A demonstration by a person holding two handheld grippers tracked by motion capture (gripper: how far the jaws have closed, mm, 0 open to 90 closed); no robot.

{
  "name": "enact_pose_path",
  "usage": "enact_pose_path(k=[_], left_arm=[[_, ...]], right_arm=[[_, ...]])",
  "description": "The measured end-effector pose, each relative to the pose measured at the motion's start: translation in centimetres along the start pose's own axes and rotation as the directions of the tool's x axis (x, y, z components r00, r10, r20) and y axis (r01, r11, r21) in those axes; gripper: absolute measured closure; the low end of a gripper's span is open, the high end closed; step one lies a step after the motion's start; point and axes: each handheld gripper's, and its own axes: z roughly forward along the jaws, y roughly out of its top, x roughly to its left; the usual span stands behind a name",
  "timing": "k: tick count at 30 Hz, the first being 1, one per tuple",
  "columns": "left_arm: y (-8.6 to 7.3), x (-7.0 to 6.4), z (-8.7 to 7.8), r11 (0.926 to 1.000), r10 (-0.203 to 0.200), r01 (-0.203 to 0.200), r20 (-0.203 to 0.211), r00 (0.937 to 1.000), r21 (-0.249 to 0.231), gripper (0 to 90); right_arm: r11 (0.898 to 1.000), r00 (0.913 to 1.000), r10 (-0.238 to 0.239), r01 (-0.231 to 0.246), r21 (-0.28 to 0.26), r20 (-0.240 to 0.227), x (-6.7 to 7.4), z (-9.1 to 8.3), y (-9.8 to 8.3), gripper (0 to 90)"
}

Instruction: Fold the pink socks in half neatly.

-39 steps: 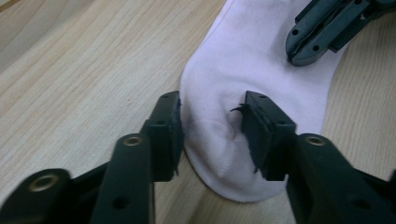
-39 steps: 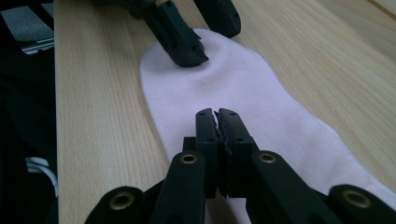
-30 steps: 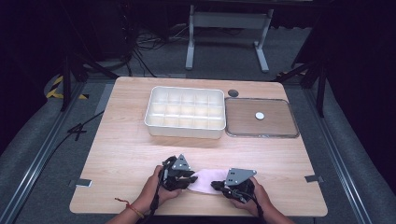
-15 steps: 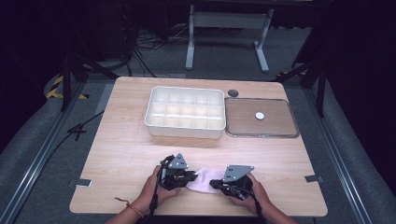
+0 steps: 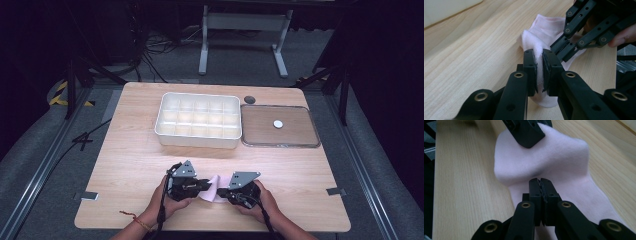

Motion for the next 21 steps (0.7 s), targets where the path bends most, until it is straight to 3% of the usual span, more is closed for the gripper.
enact_pose_path(k=[6, 7, 12, 15, 17, 21], left_arm=[[0.0, 0.3, -0.3, 1.0000, 0.000, 0.000, -0.014, 0.9999, -0.001, 81.7], [0.0, 0.3, -0.3, 1.0000, -0.002, 0.002, -0.012, 0.9999, 0.000, 81.8], [-0.1, 0.4, -0.6, 1.0000, 0.001, -0.001, -0.021, 0.9998, 0.003, 81.8], [0.0, 0.5, -0.7, 1.0000, 0.000, 0.000, -0.021, 0.9998, 0.003, 81.7], [0.1, 0.4, -0.6, 1.0000, 0.004, -0.004, -0.023, 0.9997, 0.008, 81.7], [0.4, 0.1, -0.3, 0.9996, 0.025, -0.025, -0.023, 0.9994, 0.015, 81.4]], right_arm=[[1.000, 1.0000, -0.001, 0.001, 0.008, 0.001, -0.1, 0.5, 0.6, 87.7], [1.000, 1.0000, -0.001, 0.001, 0.000, 0.000, -0.1, 0.4, 0.6, 81.9], [0.999, 0.9994, 0.000, 0.001, -0.041, 0.033, -0.6, -1.4, 0.5, 85.5], [0.999, 0.9983, 0.018, -0.016, -0.038, 0.056, -1.3, -2.5, 0.0, 87.3], [0.998, 0.9979, 0.034, -0.032, -0.046, 0.055, -1.5, -2.7, -0.2, 88.2], [1.000, 0.9990, 0.005, -0.004, -0.028, 0.044, -1.3, -1.9, 0.0, 88.4]])
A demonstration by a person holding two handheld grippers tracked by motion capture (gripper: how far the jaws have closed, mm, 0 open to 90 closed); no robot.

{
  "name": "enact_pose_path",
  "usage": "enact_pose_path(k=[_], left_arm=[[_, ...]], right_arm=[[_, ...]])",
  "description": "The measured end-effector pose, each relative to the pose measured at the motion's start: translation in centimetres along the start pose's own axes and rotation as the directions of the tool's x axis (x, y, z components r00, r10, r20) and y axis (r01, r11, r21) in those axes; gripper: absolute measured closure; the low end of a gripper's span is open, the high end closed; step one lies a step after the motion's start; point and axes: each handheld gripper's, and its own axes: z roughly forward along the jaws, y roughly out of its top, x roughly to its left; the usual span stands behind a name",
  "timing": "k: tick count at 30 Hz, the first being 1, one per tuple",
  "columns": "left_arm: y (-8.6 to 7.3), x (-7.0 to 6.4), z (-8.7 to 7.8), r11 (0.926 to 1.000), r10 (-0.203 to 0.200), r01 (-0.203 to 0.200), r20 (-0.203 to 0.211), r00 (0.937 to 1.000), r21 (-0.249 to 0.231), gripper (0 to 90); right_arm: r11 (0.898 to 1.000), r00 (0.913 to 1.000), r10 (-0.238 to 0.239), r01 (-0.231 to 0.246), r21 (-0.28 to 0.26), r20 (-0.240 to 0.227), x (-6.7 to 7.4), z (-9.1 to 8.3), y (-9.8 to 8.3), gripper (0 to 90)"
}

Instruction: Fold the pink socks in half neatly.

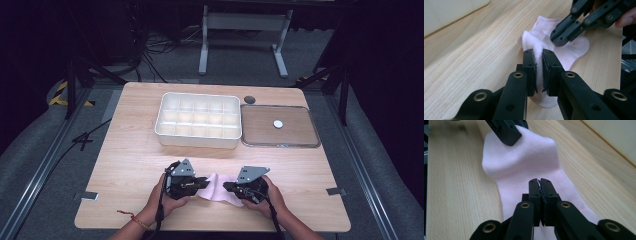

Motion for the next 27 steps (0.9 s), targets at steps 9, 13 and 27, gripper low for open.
enact_pose_path(k=[9, 13, 27], left_arm=[[0.9, -0.6, 0.7, 0.9987, 0.050, -0.050, 0.005, 0.9987, 0.010, 81.2], [1.6, -0.9, 1.5, 0.9932, 0.109, -0.109, -0.003, 0.9940, 0.042, 81.5], [2.0, -0.5, 1.9, 0.9926, 0.096, -0.093, -0.028, 0.9950, 0.078, 81.3]], right_arm=[[0.999, 0.9996, -0.027, 0.027, 0.042, 0.001, 0.2, 1.6, 0.0, 89.0], [0.999, 0.9996, -0.030, 0.029, 0.030, 0.005, 0.2, 1.9, 0.1, 88.0], [0.998, 0.9947, 0.049, -0.052, 0.032, 0.091, -3.2, -3.0, -2.0, 82.6]])
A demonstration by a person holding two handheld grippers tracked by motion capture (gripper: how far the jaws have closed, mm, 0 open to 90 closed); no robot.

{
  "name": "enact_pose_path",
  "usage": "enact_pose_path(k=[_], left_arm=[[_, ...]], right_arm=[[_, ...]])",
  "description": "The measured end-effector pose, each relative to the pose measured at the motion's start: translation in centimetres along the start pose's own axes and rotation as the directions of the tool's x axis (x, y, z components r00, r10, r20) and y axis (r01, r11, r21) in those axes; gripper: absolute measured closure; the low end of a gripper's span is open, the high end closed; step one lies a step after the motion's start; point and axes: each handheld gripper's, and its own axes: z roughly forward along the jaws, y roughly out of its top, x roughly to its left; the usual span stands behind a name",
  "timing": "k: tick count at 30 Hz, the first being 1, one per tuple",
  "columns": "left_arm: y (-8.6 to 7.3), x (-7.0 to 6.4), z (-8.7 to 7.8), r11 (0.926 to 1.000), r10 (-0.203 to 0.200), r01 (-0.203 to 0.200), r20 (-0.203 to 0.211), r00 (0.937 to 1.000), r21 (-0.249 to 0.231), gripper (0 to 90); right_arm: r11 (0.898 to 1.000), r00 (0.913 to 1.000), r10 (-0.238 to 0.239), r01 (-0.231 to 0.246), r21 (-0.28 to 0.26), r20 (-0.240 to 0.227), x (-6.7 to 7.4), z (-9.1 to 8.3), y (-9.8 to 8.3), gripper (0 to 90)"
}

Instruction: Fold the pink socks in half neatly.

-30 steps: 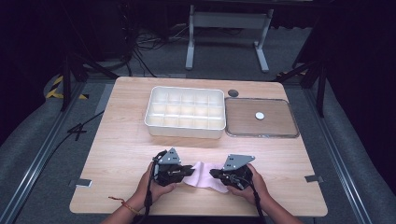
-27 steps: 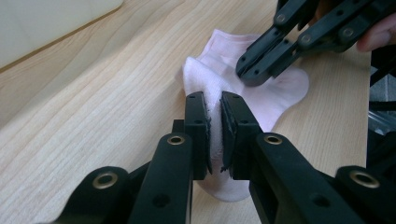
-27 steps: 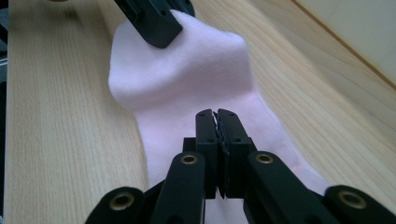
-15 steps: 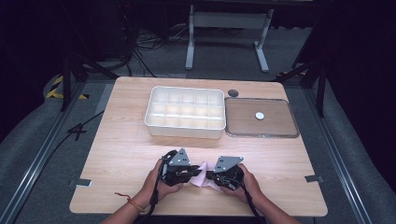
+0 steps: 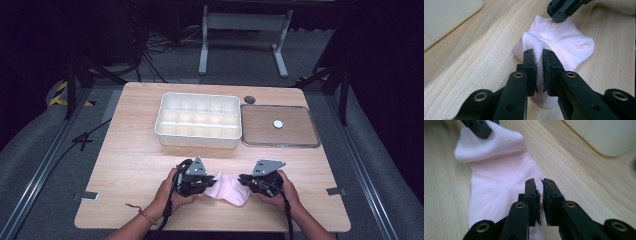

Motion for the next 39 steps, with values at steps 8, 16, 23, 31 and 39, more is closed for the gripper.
enact_pose_path(k=[8, 16, 23, 31, 39], left_arm=[[0.9, -0.6, 1.0, 0.9988, 0.039, -0.039, -0.001, 0.9992, 0.029, 80.4], [1.1, -1.2, 2.3, 0.9947, 0.081, -0.081, -0.003, 0.9967, 0.063, 80.0], [0.7, -1.3, 3.0, 0.9933, 0.080, -0.079, -0.011, 0.9967, 0.084, 79.6], [0.9, -1.6, 3.2, 0.9935, 0.081, -0.079, -0.021, 0.9965, 0.082, 78.5], [2.3, -1.9, 2.9, 0.9903, 0.117, -0.112, -0.058, 0.9915, 0.082, 81.9]], right_arm=[[0.999, 0.9996, 0.029, -0.029, 0.035, 0.009, -0.6, 0.9, -0.5, 83.7], [1.000, 0.9993, 0.025, -0.026, 0.016, 0.027, -0.5, 0.9, -0.4, 82.7], [1.000, 0.9991, 0.002, -0.002, -0.006, -0.042, 0.4, -0.8, 0.1, 83.4], [0.998, 0.9984, -0.016, 0.019, 0.061, -0.054, 0.7, 0.1, -0.6, 83.1], [0.998, 0.9987, -0.020, 0.022, 0.052, -0.046, 0.6, 0.6, -0.5, 86.5]])
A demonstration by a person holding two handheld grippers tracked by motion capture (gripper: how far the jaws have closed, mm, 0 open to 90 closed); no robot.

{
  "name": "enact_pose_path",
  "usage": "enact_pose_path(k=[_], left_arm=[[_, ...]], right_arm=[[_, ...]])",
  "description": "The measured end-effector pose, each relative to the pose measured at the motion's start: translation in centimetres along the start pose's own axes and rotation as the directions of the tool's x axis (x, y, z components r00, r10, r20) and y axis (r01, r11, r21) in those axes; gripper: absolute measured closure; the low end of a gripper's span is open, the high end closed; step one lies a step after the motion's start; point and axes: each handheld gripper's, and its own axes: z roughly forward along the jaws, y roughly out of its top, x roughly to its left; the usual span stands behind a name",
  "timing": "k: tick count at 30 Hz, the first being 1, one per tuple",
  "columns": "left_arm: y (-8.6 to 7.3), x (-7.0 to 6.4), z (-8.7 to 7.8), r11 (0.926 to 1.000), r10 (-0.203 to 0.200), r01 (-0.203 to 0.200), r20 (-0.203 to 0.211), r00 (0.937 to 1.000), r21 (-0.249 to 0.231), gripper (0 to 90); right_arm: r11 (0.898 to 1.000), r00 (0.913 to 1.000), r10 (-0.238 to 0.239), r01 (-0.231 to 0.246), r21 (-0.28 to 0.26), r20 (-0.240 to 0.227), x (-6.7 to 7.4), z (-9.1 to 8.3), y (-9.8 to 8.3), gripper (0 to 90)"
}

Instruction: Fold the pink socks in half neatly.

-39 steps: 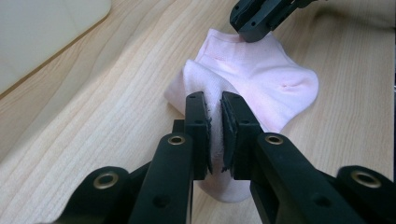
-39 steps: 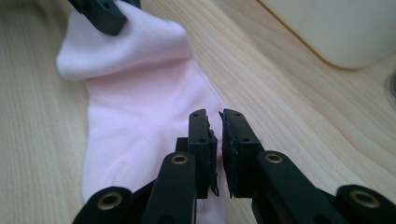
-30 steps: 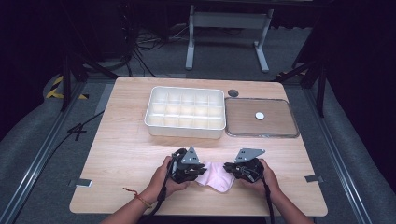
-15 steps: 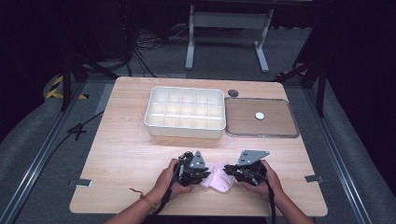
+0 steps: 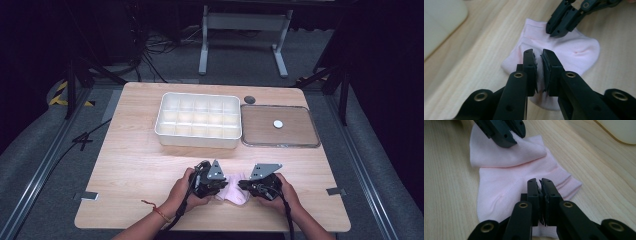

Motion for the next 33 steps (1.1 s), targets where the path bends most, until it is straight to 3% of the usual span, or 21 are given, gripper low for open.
enact_pose_path(k=[9, 15, 18, 20, 24, 27, 28, 30, 33], left_arm=[[0.5, 0.3, -0.8, 0.9974, -0.043, 0.040, -0.044, 0.9981, -0.059, 82.4], [0.6, -0.4, 0.7, 0.9991, -0.031, 0.030, -0.031, 0.9990, -0.031, 81.4], [0.6, -0.1, 0.6, 0.9964, -0.057, 0.056, -0.014, 0.9983, -0.064, 76.3], [0.6, 0.2, 0.0, 0.9945, -0.067, 0.065, -0.022, 0.9975, -0.081, 69.8], [0.6, 0.8, -2.4, 0.9820, -0.084, 0.081, -0.011, 0.9964, -0.171, 59.7], [0.2, 1.2, -4.1, 0.9761, -0.087, 0.083, -0.012, 0.9961, -0.201, 59.3], [-0.1, 1.4, -4.5, 0.9748, -0.085, 0.086, 0.011, 0.9963, -0.206, 63.6], [-1.1, 1.6, -4.7, 0.9822, -0.063, 0.067, 0.030, 0.9976, -0.175, 70.9], [-2.6, 1.8, -3.9, 0.9914, -0.066, 0.073, 0.063, 0.9958, -0.108, 76.9]], right_arm=[[1.000, 1.0000, 0.000, 0.000, -0.002, -0.007, -0.1, 0.1, 0.0, 87.0], [1.000, 1.0000, 0.007, -0.007, -0.003, -0.006, -0.2, 0.1, 0.0, 87.0], [1.000, 1.0000, 0.005, -0.005, -0.005, -0.008, -0.2, 0.1, 0.0, 87.0], [1.000, 1.0000, 0.004, -0.004, -0.005, -0.009, -0.2, 0.1, 0.0, 87.0], [1.000, 1.0000, 0.003, -0.003, -0.005, -0.008, -0.2, 0.1, -0.1, 87.0], [1.000, 1.0000, 0.004, -0.004, -0.005, -0.007, -0.2, 0.1, -0.1, 87.0], [1.000, 0.9999, 0.007, -0.007, -0.006, -0.009, -0.2, 0.1, -0.1, 87.2], [1.000, 0.9999, 0.009, -0.009, -0.007, -0.010, -0.2, 0.1, -0.1, 87.4], [1.000, 0.9997, 0.016, -0.016, -0.010, -0.016, -0.3, 0.2, -0.1, 87.7]])
